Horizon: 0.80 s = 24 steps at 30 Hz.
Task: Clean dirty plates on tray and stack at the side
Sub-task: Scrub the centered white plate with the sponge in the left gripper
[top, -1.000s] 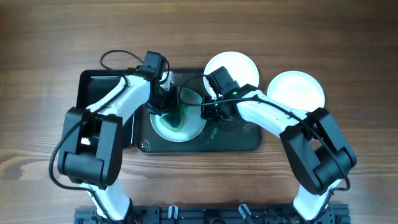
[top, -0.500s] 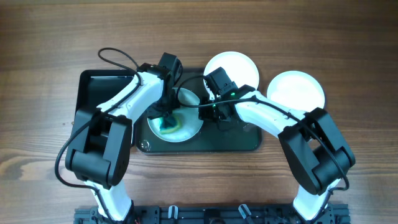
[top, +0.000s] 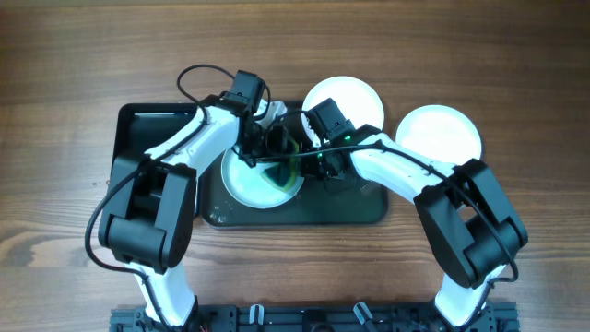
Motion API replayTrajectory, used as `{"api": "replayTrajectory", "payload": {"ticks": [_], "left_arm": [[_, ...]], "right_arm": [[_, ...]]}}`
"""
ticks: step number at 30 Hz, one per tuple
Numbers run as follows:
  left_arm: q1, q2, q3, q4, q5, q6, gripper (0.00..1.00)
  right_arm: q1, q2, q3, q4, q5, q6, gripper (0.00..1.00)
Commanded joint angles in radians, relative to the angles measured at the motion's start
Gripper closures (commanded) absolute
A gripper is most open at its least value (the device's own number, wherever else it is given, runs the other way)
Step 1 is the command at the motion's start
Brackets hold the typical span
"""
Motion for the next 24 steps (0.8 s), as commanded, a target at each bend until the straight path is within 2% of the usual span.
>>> {"api": "replayTrajectory", "payload": {"ticks": [1, 3, 4, 6, 10, 12, 15, 20, 22, 24], "left_arm": [[0.0, 0.01, -0.003, 0.003, -0.36, -0.183, 0.96], [0.0, 0.01, -0.003, -0.04, -0.601, -0.316, 0.96], [0.0, 0.01, -0.003, -0.12, -0.795, -0.451, 0.96], [0.0, 0.01, -0.003, -0.162, -0.835, -0.495, 0.96], [-0.001, 0.01, -0.003, -0.246, -0.804, -0.522, 0.96], [-0.001, 0.01, -0.003, -0.269, -0.743, -0.521, 0.96], [-0.001, 0.01, -0.003, -0.307, -0.532, -0.448, 0.96], [-0.001, 0.01, -0.003, -0.272, -0.015, -0.115, 0.96], [-0.001, 0.01, -0.003, -0.231, 0.062, -0.085, 0.96], [-0.001, 0.01, -0.003, -0.183, 0.068, -0.085, 0.96]], "right_arm": [[0.003, 0.014, 0.019, 0.002, -0.006, -0.002, 0.96], [0.003, 0.014, 0.019, 0.002, -0.006, -0.002, 0.96], [0.003, 0.014, 0.019, 0.002, -0.006, -0.003, 0.96], [0.003, 0.014, 0.019, 0.002, -0.006, -0.003, 0.96], [0.003, 0.014, 0.019, 0.002, -0.006, -0.003, 0.96], [0.003, 0.014, 0.019, 0.002, -0.006, -0.003, 0.96], [0.003, 0.014, 0.019, 0.002, -0.006, -0.003, 0.96], [0.003, 0.014, 0.019, 0.004, -0.017, -0.004, 0.96], [0.003, 0.014, 0.019, 0.004, -0.018, -0.005, 0.96], [0.003, 0.014, 0.019, 0.004, -0.018, -0.007, 0.96]]}}
